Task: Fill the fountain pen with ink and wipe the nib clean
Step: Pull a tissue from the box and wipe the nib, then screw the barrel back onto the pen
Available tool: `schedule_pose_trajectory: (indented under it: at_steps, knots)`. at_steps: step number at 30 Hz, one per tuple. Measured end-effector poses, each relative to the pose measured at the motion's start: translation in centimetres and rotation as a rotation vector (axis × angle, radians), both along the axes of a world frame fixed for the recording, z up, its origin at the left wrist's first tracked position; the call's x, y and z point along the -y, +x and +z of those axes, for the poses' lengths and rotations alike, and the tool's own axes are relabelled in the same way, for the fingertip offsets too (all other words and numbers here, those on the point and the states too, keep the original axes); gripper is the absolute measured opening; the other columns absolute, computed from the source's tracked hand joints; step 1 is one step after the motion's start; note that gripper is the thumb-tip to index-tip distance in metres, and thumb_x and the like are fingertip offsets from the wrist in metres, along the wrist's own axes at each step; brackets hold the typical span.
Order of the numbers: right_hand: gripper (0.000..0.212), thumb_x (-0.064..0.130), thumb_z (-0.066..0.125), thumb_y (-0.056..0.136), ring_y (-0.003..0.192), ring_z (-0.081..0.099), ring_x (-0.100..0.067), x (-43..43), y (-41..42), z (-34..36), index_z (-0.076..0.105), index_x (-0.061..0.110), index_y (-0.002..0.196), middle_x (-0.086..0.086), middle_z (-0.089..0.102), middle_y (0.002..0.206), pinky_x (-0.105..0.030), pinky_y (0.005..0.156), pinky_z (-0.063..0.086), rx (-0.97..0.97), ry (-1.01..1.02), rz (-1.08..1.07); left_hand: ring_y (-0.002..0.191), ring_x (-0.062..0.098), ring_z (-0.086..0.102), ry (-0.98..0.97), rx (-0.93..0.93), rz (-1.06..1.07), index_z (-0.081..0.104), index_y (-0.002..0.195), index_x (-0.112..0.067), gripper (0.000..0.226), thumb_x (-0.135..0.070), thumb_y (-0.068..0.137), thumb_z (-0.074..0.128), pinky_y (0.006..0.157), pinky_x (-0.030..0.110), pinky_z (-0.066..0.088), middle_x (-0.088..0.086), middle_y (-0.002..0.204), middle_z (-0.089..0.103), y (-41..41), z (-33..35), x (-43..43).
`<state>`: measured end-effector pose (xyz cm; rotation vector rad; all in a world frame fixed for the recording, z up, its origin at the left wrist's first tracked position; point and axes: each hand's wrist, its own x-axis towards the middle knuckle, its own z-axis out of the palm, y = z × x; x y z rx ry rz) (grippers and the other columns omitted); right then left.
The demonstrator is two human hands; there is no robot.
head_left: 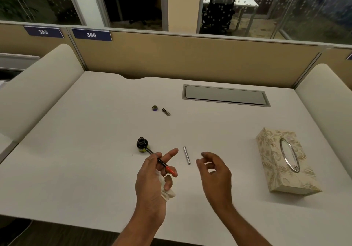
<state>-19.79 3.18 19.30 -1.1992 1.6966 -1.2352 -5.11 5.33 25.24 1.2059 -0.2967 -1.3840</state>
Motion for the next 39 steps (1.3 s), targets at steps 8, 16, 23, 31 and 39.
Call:
schedule_pose_trajectory:
  at_steps: [8,16,23,31,39]
  knots:
    - [0.024,0.034,0.066,0.092,0.095,0.063,-0.021,7.3,1.0,-11.8,0.065,0.016,0.108,0.001,0.067,0.1,-0.039,0.08,0.055,-0.48,0.184,0.098,0.059,0.017,0.062,0.069,-0.237,-0.08,0.057,0.097,-0.016,0.019,-0.027,0.107,0.044,0.034,0.019,0.028,0.015,0.121,0.076,0.2,-1.7,1.5]
    - [0.018,0.028,0.061,0.093,0.089,0.06,-0.027,9.5,2.6,-13.6,0.063,0.01,0.089,-0.006,0.061,0.094,-0.042,0.072,0.054,-0.668,0.233,0.074,0.098,0.029,0.074,0.108,-0.314,-0.105,0.059,0.097,-0.017,0.018,-0.028,0.104,0.048,0.034,0.019,0.029,0.013,0.123,0.076,0.6,-3.2,2.0]
    - [0.015,0.024,0.069,0.089,0.066,0.063,-0.014,6.3,0.6,-9.9,0.063,0.019,0.077,0.007,0.067,0.069,-0.038,0.065,0.056,-0.271,0.157,0.011,0.085,0.019,0.078,0.089,-0.324,-0.099,0.06,0.1,-0.016,0.017,-0.027,0.105,0.047,0.033,0.018,0.029,0.012,0.123,0.076,0.1,-2.8,2.0]
    - [0.011,0.019,0.076,0.086,0.075,0.071,-0.017,-4.8,-2.1,3.8,0.072,0.029,0.083,0.002,0.076,0.079,-0.03,0.067,0.057,0.045,0.01,0.072,0.118,0.027,0.071,0.037,-0.378,-0.111,0.062,0.108,-0.013,0.012,-0.018,0.104,0.051,0.033,0.018,0.029,0.013,0.129,0.073,-1.3,-1.1,1.7]
    - [0.018,0.018,0.077,0.084,0.073,0.068,-0.015,-7.6,-3.5,7.0,0.071,0.034,0.086,0.006,0.076,0.077,-0.02,0.062,0.052,-0.002,-0.075,0.113,0.045,0.004,0.065,-0.014,-0.403,-0.148,0.064,0.117,-0.015,0.018,-0.018,0.101,0.055,0.03,0.015,0.028,0.012,0.133,0.071,-3.0,2.0,0.8]
